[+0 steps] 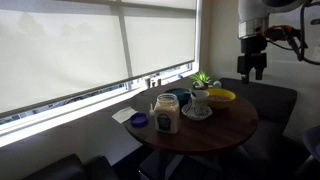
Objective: Place the jar behind the yellow bowl
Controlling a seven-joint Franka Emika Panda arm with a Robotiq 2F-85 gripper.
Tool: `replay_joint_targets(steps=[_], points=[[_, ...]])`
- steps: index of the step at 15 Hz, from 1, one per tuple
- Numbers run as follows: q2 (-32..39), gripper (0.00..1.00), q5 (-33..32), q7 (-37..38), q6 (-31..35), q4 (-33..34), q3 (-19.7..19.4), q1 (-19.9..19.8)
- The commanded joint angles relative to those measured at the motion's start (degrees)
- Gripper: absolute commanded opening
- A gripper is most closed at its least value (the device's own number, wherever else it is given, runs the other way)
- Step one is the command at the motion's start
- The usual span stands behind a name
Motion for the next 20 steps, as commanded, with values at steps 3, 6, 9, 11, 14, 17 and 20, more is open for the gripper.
replay_joint_targets(steps=[3,6,9,11,14,17,20], points=[[0.04,1.00,0.08,-0.10,-0.11,0.14,0.29,-0.36],[0.04,1.00,0.08,-0.10,-0.11,0.14,0.29,-0.36],[0.04,1.00,0.08,-0.11,-0.11,0.14,0.29,-0.36],[0.04,1.00,0.08,-0.11,-0.11,0.14,0.29,-0.36],[0.04,1.00,0.08,-0.11,-0.11,0.14,0.29,-0.36],[1.25,1.00,0.12,5.53,12.30,1.15,3.31,0.54],[4.16,1.00,-0.50,13.58,25.29,2.15,7.12,1.26]])
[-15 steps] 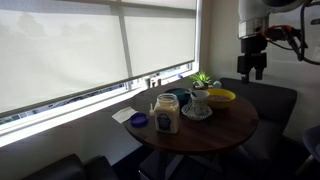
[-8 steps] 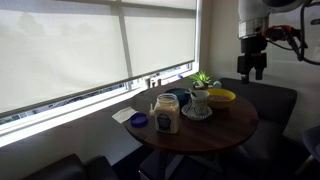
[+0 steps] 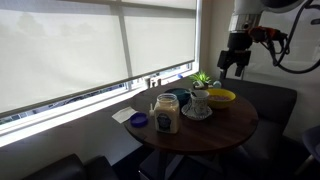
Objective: Place the jar behind the yellow bowl
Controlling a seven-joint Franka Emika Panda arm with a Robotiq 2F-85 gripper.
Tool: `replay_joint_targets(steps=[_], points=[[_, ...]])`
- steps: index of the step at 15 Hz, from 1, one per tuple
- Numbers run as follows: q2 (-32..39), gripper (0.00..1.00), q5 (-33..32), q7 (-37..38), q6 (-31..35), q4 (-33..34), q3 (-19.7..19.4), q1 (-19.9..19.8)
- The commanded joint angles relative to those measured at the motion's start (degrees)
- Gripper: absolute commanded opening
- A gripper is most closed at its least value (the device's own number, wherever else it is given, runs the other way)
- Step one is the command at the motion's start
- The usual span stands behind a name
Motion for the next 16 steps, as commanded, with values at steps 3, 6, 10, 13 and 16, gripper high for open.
replay_joint_targets(steps=[3,6,10,13,16], points=[[7.47,1.00,-3.20,16.60,22.27,1.92,7.30,0.95],[12.48,1.00,-7.41,24.66,27.70,2.69,8.98,1.67],[17.09,1.00,-9.00,29.55,26.87,3.45,8.23,4.26],[16.59,1.00,-7.54,27.88,27.15,1.95,6.93,5.38],[17.76,1.00,-7.49,28.53,27.13,3.10,6.61,5.83]])
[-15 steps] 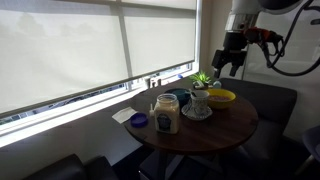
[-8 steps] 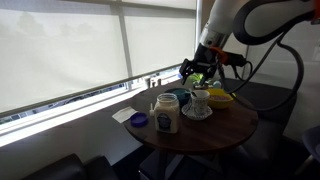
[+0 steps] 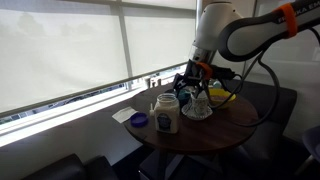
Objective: Place the jar behind the yellow bowl
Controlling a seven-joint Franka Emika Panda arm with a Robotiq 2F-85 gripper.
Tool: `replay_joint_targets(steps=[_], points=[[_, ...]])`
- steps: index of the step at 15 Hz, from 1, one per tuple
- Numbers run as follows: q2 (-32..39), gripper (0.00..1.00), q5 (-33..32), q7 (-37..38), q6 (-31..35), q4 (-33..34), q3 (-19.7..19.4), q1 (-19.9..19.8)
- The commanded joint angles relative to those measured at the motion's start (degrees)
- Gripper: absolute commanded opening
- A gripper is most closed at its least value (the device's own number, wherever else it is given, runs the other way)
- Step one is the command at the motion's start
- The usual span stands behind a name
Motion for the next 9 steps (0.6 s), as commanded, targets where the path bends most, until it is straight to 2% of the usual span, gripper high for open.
replay_joint_targets(steps=[1,9], points=[[0.38,1.00,-0.32,0.36,-0.49,0.52,-1.85,1.77],[6.53,1.00,1.48,1.22,-1.37,6.60,-3.45,2.59]])
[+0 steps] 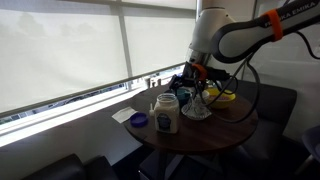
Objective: Place the jar behind the yellow bowl
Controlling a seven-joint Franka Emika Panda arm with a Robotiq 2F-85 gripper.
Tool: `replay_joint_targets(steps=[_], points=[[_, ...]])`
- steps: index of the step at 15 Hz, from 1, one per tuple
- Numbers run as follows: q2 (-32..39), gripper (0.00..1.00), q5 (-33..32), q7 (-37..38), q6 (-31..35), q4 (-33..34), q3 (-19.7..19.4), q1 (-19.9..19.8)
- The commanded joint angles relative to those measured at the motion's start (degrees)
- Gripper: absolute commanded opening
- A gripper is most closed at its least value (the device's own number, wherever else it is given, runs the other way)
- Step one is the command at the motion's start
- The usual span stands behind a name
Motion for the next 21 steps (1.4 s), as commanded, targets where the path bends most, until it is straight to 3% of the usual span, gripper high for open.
replay_joint_targets(steps=[1,4,5,8,16,17,21], points=[[4.00,1.00,0.66,1.01,-2.46,4.97,-1.58,1.97],[6.61,0.96,1.52,0.05,-6.93,7.45,-2.04,2.62],[7.28,0.75,1.54,0.03,-7.93,7.97,-2.13,2.87],[8.39,0.63,1.34,-0.22,-10.23,10.52,-2.51,3.65],[9.05,0.06,1.64,-0.47,-14.28,13.68,-3.13,4.61],[9.19,0.01,1.67,-0.55,-14.75,13.63,-3.22,4.61],[8.25,0.03,4.77,-4.29,-15.06,14.39,-2.58,4.26]])
